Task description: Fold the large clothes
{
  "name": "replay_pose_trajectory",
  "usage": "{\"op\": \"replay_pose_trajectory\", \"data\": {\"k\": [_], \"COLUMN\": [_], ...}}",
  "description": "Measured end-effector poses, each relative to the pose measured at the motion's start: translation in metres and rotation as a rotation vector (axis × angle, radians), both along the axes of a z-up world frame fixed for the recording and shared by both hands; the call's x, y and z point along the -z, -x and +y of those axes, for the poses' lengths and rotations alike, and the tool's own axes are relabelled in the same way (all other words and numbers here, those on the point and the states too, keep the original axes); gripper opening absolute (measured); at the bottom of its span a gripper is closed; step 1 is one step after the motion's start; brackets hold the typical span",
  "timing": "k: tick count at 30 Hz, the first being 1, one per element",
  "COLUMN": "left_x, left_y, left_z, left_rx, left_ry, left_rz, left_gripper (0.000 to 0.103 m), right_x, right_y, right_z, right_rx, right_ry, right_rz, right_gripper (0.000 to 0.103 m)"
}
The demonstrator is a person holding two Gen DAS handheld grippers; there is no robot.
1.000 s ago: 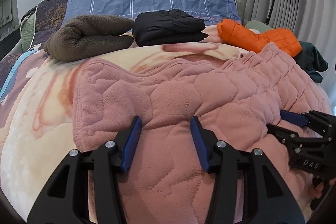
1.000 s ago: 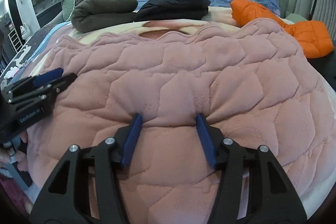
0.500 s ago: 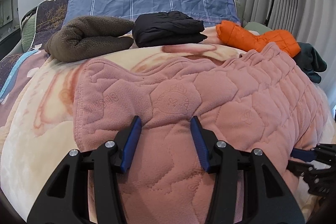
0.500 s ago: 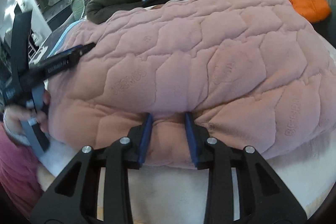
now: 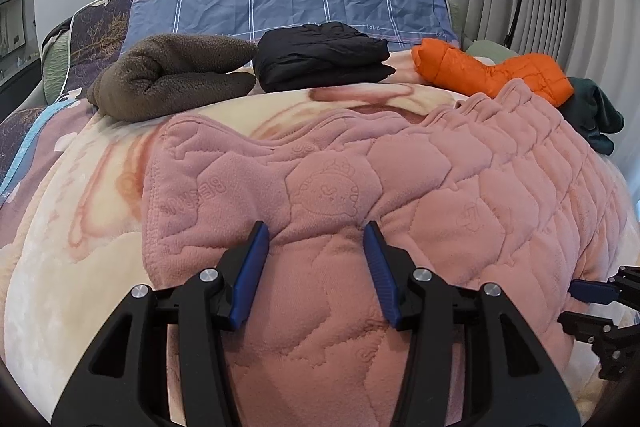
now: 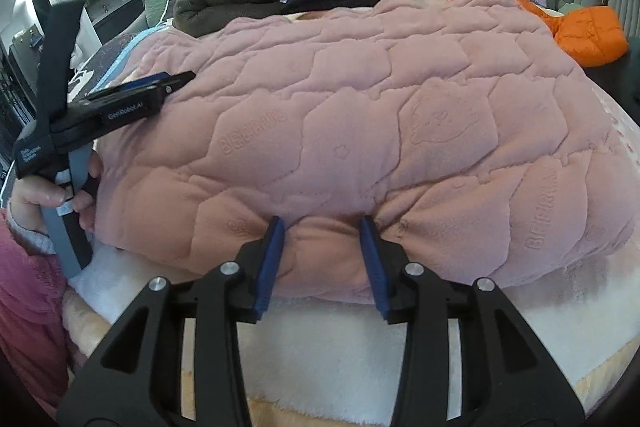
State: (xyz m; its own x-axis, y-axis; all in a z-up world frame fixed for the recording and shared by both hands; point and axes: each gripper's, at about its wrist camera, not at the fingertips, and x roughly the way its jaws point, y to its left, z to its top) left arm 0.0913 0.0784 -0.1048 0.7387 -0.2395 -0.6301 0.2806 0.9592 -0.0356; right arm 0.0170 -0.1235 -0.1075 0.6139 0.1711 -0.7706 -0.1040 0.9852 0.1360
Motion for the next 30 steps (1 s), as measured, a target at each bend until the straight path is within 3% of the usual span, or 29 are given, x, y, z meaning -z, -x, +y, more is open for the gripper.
{"op": "replay_pose_trajectory", "data": {"k": [9,13,16,19,23,25,27,30], "left_x": [0.000,-0.001,-0.001,-0.001,0.000,0.000,0.001,0.001], "left_y": [0.002,0.002,0.002,0.002,0.002,0.002,0.003,0.003], "left_z": [0.001,0.001,0.002,0.001,0.003,0.005,0.006,0.006], "left_rx": [-0.001,-0.001,0.002,0.008,0.008,0.011,0.012,0.012], "left_ry": [0.006,0.011,0.021,0.028,0.034,0.050,0.056,0.053], "left_rz": [-0.009,-0.011,-0.013,-0.014,-0.015,-0.014,-0.015,-0.016], "left_gripper": [0.051,0.051,0.052,0.052,0.053,0.053,0.053,0.054], "right_x": [-0.016,-0.030,-0.024,0.009,-0.005,-0.010,-0.020,-0.037], "right_y": [0.017,0.008,0.003,-0.013,-0.009,-0.004,0.007,0.023], "right_z": [-0.003,-0.043,-0.082,-0.112,-0.091,-0.093,-0.111,-0.138], "right_rx": [0.014,0.178,0.332,0.313,0.311,0.304,0.325,0.438], "right_ry": [0.070,0.112,0.113,0.020,0.138,0.117,0.016,-0.014], "right_rz": [-0.085,-0.129,-0.106,-0.007,-0.046,-0.059,-0.087,-0.150], "right_gripper": [0.054,0.055,0.056,0.056,0.058,0.058,0.055,0.055]}}
